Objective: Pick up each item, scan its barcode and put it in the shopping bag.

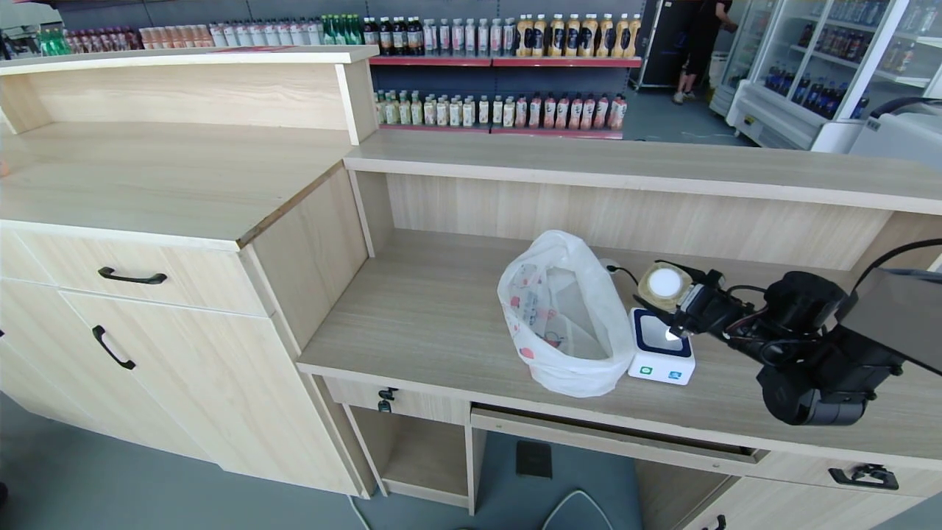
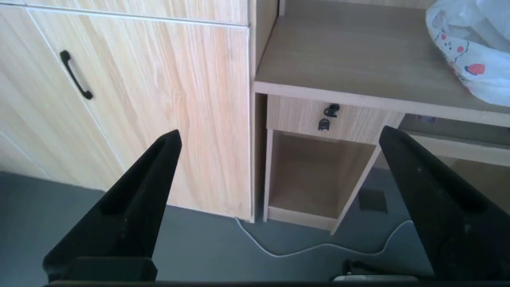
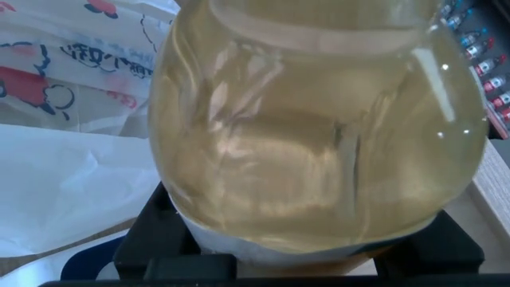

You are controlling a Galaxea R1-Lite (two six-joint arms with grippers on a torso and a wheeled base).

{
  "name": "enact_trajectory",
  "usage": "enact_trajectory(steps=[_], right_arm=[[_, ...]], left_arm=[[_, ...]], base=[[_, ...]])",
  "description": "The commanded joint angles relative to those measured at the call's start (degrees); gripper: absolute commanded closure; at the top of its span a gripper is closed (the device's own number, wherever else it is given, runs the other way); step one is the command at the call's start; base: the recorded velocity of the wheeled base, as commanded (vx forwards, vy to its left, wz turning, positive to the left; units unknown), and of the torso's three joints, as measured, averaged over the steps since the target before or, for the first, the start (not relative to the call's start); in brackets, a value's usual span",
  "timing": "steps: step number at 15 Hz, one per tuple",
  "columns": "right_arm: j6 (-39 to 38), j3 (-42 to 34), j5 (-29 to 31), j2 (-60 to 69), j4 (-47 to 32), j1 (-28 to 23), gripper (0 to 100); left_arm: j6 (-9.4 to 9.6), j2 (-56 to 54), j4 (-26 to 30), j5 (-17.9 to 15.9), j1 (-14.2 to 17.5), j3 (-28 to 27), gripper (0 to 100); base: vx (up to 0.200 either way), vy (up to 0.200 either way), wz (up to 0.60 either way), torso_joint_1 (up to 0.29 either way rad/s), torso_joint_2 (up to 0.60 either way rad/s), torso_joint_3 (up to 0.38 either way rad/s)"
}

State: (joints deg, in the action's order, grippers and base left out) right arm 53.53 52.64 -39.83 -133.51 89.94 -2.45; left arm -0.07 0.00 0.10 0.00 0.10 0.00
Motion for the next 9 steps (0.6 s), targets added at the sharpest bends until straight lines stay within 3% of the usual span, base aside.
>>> enact_trajectory(steps=[1,9], right_arm=[[-0.09,0.89,0.01,-0.96,0.06,-0.01,100],[-0.27,2.47,0.01,-2.46,0.06,-0.01,100]], left_arm=[[-0.01,0.09,-0.01,0.0,-0.01,0.0,0],[-0.01,0.09,-0.01,0.0,-0.01,0.0,0]], base=[[0.0,0.0,0.0,0.0,0.0,0.0],[0.0,0.0,0.0,0.0,0.0,0.0]])
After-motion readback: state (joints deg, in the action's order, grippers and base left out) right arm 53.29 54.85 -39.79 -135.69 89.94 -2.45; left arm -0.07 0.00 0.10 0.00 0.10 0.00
